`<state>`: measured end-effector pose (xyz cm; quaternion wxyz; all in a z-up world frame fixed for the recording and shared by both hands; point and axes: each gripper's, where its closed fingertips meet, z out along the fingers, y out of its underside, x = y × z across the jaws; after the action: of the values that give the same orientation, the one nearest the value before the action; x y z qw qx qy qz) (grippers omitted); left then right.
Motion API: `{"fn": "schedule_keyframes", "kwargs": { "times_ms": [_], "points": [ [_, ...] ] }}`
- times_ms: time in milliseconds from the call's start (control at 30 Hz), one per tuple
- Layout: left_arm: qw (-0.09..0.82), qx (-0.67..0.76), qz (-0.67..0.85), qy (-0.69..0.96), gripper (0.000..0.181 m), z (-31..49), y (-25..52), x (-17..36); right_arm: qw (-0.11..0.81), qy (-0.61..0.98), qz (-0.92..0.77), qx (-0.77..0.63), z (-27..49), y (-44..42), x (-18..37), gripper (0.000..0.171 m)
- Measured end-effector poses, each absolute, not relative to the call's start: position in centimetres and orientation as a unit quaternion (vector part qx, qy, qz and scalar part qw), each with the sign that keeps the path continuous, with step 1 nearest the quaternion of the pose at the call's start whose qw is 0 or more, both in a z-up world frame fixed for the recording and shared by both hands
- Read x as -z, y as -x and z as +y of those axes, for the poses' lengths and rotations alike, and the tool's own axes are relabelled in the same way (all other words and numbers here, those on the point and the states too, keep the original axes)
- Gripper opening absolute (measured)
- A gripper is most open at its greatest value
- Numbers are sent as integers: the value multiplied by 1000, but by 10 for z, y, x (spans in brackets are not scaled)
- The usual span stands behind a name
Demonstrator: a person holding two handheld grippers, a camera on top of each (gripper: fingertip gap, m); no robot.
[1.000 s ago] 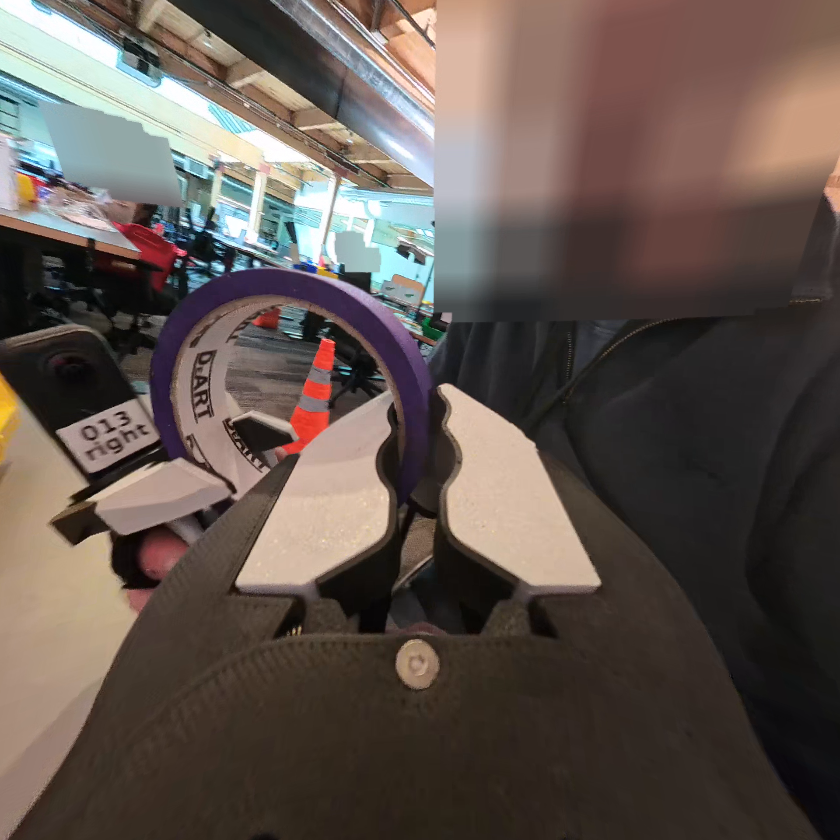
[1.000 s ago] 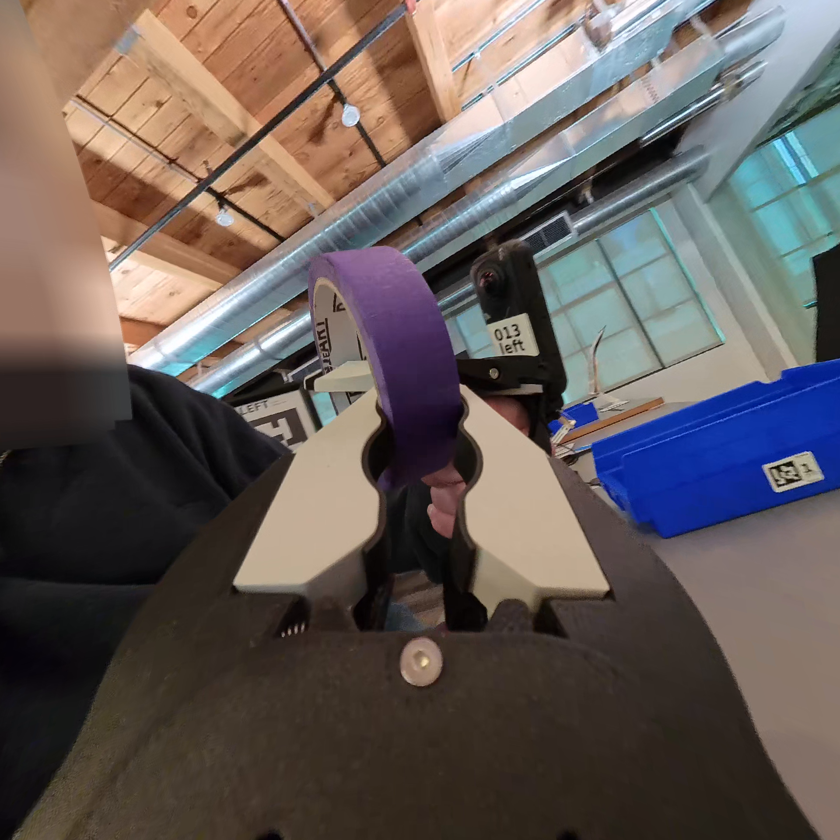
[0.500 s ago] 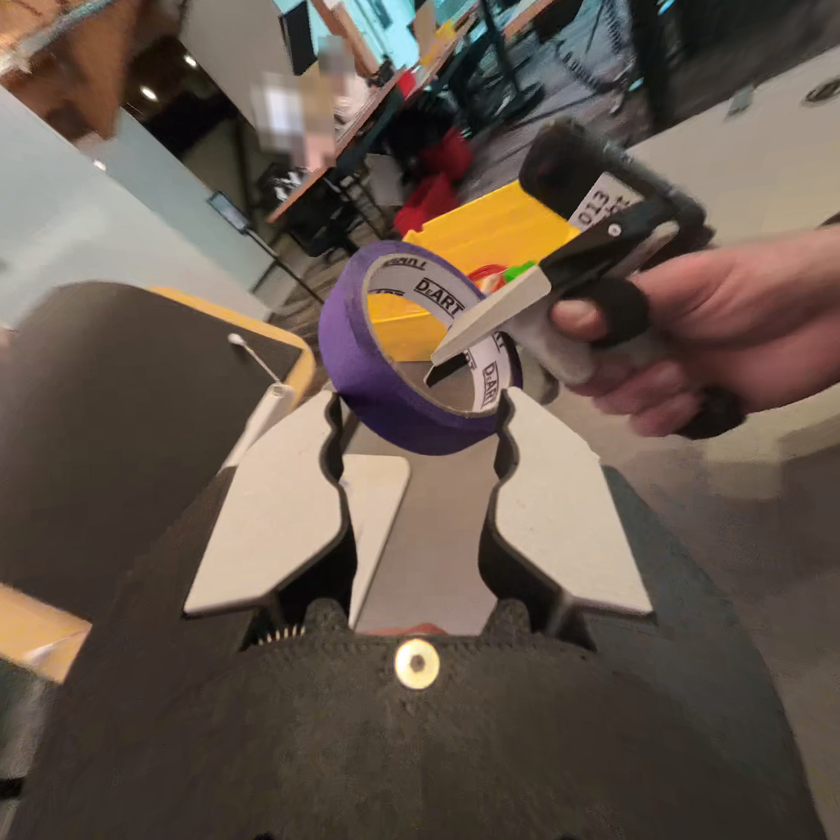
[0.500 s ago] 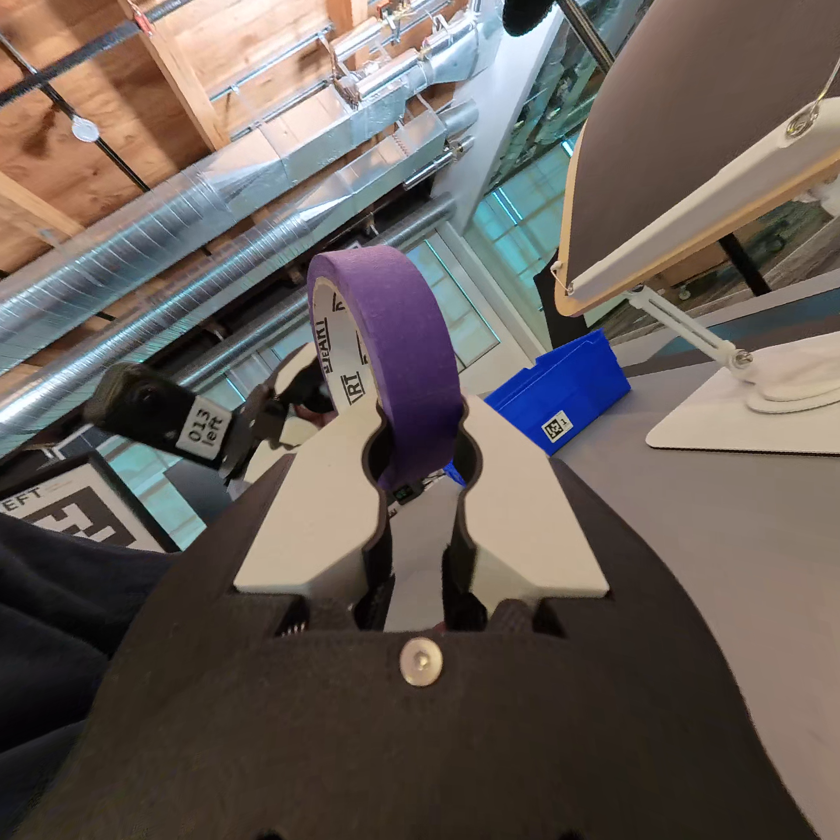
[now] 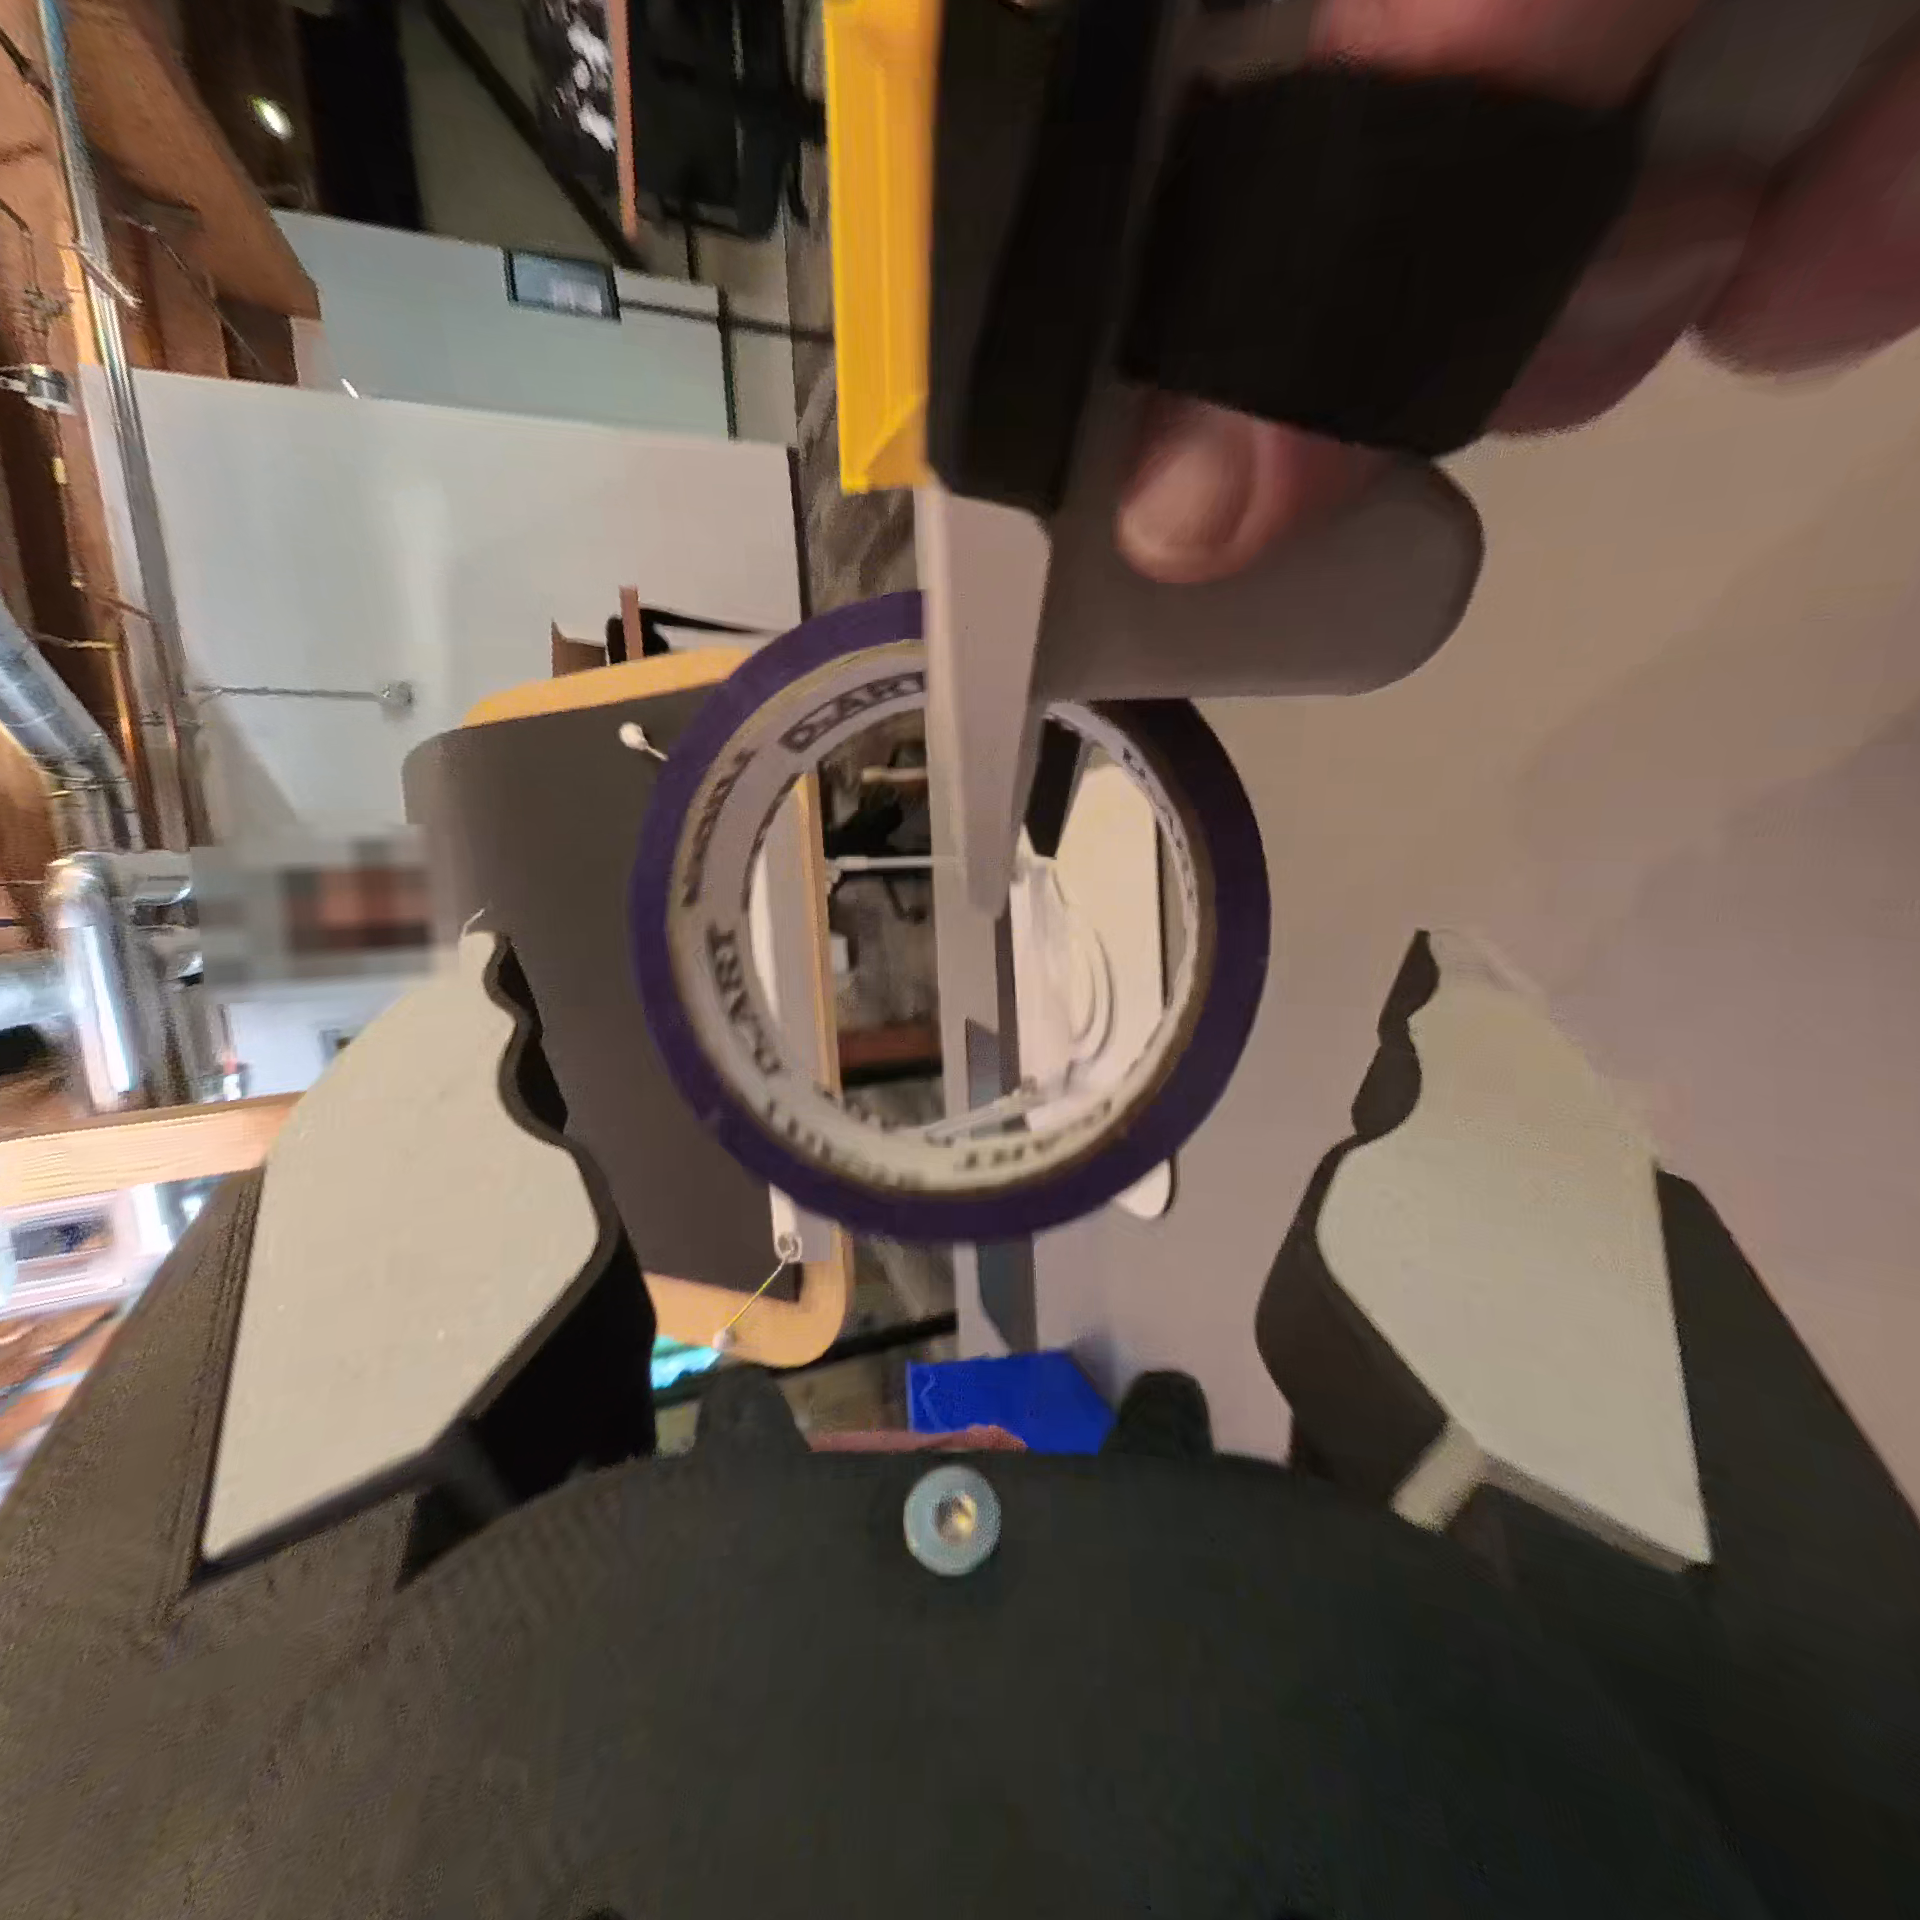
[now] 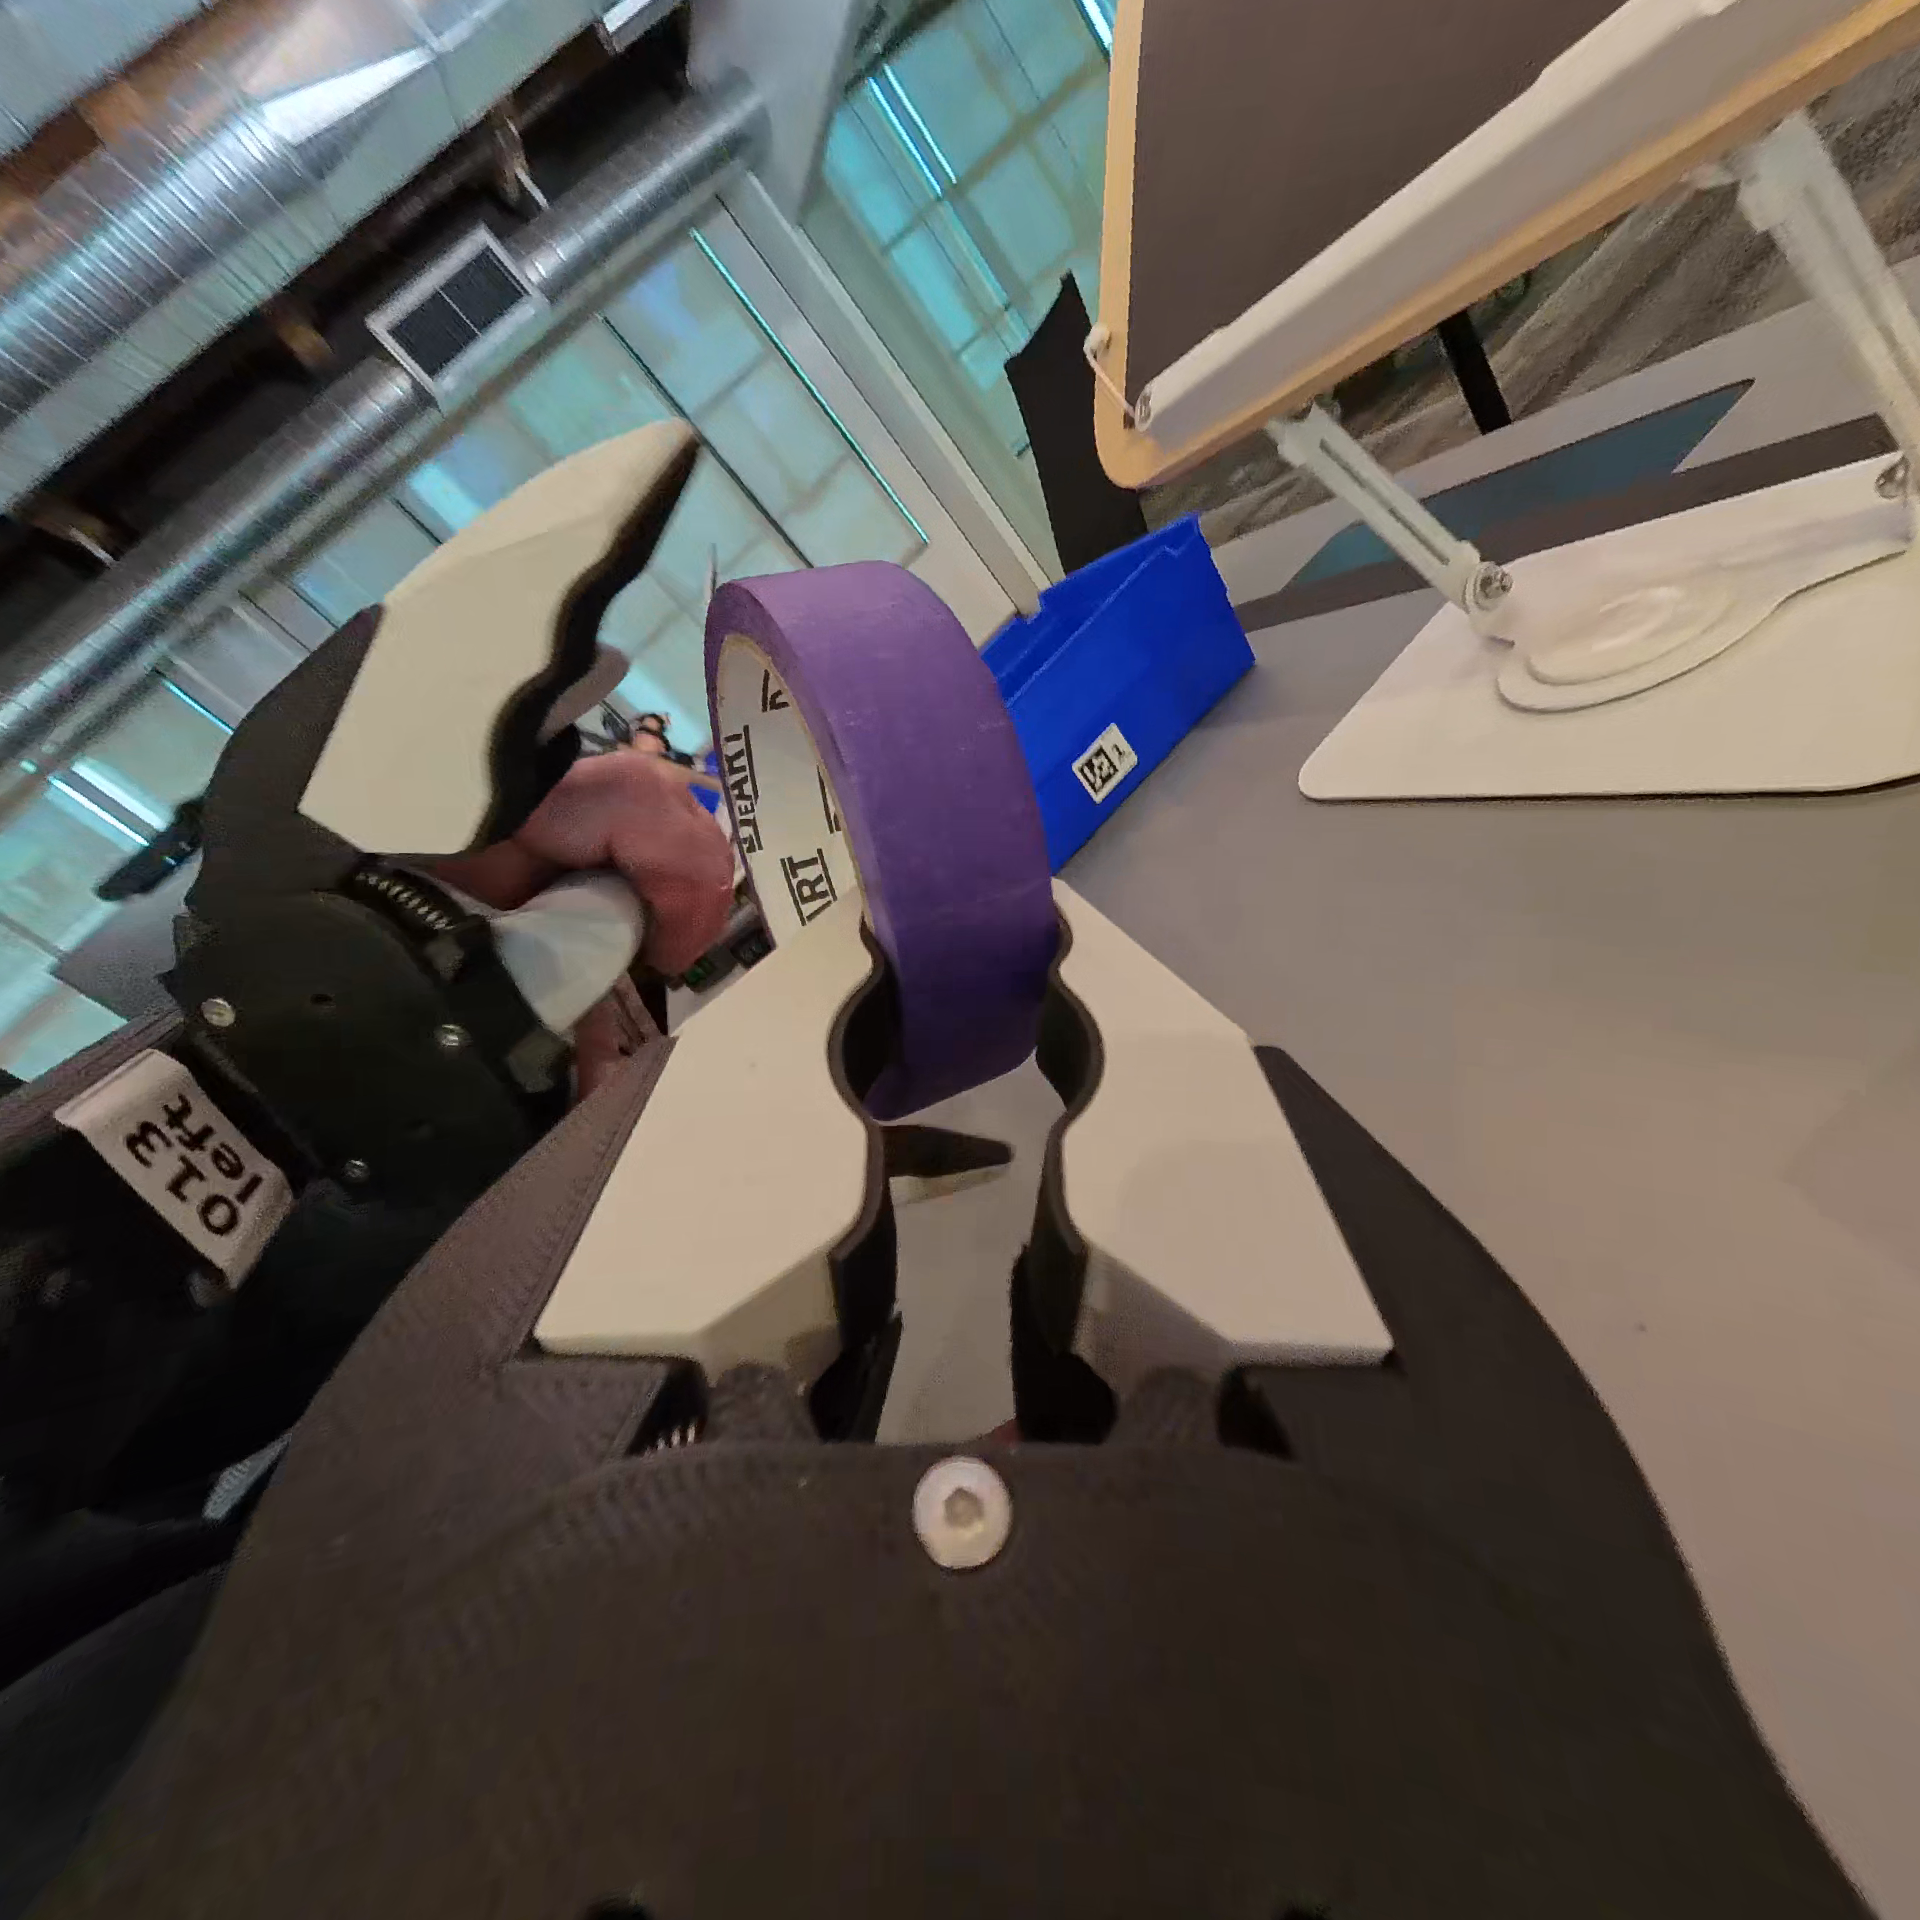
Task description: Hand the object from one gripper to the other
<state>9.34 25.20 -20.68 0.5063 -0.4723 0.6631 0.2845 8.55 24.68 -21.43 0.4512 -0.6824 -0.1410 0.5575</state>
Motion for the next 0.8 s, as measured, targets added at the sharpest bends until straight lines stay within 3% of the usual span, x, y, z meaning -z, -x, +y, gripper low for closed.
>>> {"fn": "schedule_keyframes", "kwargs": {
  "times_ms": [133, 267, 533, 633, 800],
  "points": [
    [466, -325, 656, 497, 148, 267, -88, 227, 442, 703, -164, -532, 240, -73, 222, 19],
    [457, -344, 643, 509, 138, 272, -84, 229, 445, 710, -175, -517, 242, -76, 224, 19],
    [501, -279, 629, 524, 131, 270, -85, 215, 464, 653, -217, -557, 230, -73, 191, 27],
    [538, -204, 608, 548, 129, 266, -85, 203, 491, 605, -223, -586, 225, -78, 170, 42],
    [584, 37, 556, 590, 129, 243, -96, 178, 535, 518, -246, -620, 214, -93, 136, 93]
  ]
}}
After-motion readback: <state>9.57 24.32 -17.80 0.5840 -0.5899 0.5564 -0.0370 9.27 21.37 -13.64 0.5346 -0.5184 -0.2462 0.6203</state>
